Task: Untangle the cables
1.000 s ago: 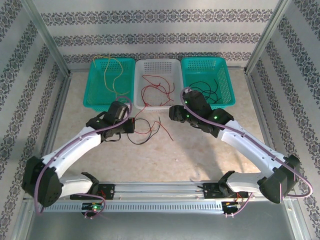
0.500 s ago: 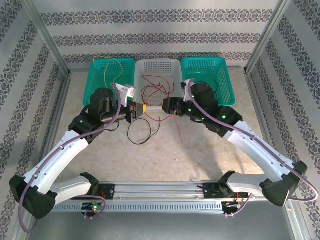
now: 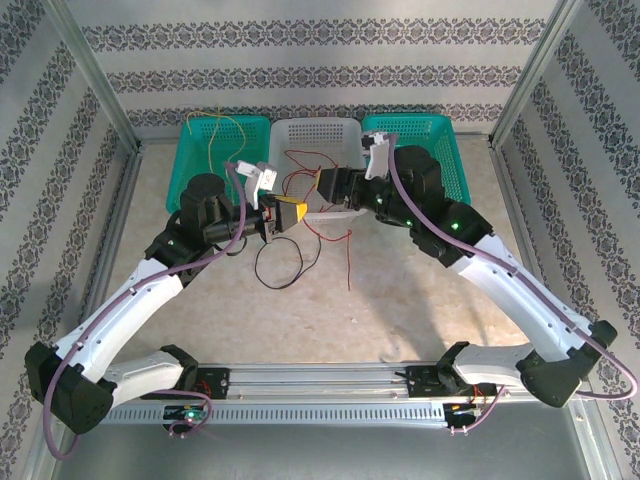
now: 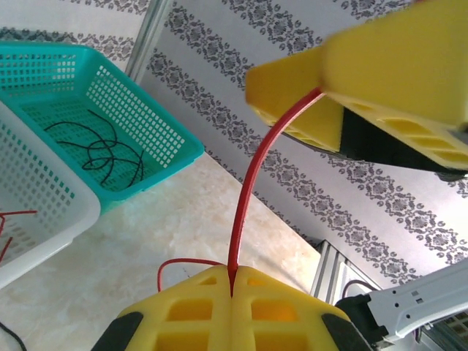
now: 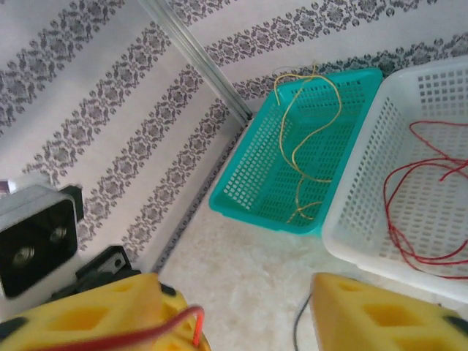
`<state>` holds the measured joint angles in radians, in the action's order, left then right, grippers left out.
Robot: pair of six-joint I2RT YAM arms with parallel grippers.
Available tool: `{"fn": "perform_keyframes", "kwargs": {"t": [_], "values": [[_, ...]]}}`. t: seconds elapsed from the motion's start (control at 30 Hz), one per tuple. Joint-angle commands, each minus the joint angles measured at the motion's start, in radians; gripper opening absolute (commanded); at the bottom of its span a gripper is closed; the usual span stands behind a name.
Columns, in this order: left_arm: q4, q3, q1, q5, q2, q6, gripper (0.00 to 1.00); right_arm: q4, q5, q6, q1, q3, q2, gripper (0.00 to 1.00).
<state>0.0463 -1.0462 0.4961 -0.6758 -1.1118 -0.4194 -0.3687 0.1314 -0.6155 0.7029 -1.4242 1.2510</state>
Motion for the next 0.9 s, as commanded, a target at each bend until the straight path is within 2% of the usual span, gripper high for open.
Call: {"fn": "perform_keyframes", "kwargs": {"t": [0.0, 0.07, 0.1, 0.17, 0.23, 0.27, 0.43, 0.67, 0.83, 0.87], "values": [[-0.061, -0.018, 0.004, -0.051, 0.008, 0.000, 0.00, 0.027, -0.004, 0.017, -0.003, -0.056, 0.024, 0.47], [-0.062, -0.015, 0.004, -0.061, 0.005, 0.002, 0.00, 0.018, 0.011, 0.021, -0.003, -0.081, 0.045, 0.42], [-0.062, -0.017, 0.004, -0.065, 0.003, 0.003, 0.00, 0.013, 0.024, 0.025, -0.003, -0.094, 0.056, 0.31], [-0.060, -0.017, 0.004, -0.062, -0.003, 0.007, 0.00, 0.006, 0.049, 0.024, -0.002, -0.113, 0.073, 0.16], [-0.059, -0.022, 0.006, -0.068, -0.012, 0.014, 0.00, 0.003, 0.070, 0.023, 0.005, -0.130, 0.086, 0.06], [-0.059, -0.027, 0.008, -0.072, -0.019, 0.016, 0.00, -0.001, 0.075, 0.023, 0.009, -0.140, 0.092, 0.04], [-0.077, -0.041, 0.031, -0.090, -0.056, 0.021, 0.00, -0.001, 0.082, 0.013, 0.021, -0.172, 0.121, 0.00], [-0.119, -0.048, 0.065, -0.102, -0.087, 0.011, 0.00, 0.007, 0.077, -0.016, 0.039, -0.188, 0.181, 0.00], [-0.190, -0.031, 0.063, -0.093, -0.072, -0.032, 0.00, -0.007, 0.035, -0.014, 0.023, -0.167, 0.162, 0.00], [-0.209, -0.026, 0.061, -0.093, -0.072, -0.048, 0.00, -0.008, 0.033, -0.018, 0.013, -0.158, 0.152, 0.02]]}}
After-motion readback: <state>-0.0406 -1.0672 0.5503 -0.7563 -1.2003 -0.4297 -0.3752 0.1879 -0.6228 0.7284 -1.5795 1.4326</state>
